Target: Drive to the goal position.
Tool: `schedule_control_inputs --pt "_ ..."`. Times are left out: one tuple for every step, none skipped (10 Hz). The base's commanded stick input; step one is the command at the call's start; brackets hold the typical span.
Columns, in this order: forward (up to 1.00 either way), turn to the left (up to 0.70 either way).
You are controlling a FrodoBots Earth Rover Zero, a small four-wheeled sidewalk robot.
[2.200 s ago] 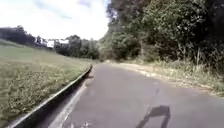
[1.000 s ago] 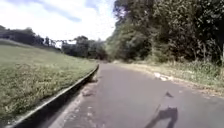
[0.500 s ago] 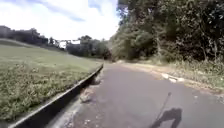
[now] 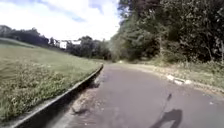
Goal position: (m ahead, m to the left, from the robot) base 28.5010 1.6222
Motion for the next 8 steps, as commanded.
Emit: schedule_control_inputs --pt "0.7 -0.23" --pt "0.7 -0.2" --pt "0.7 -0.22" --pt "0.7 -0.29" --pt "0.7 -0.11" --pt "0.7 -0.11" --pt "0.7 -0.11" --pt "0.7 -0.11"
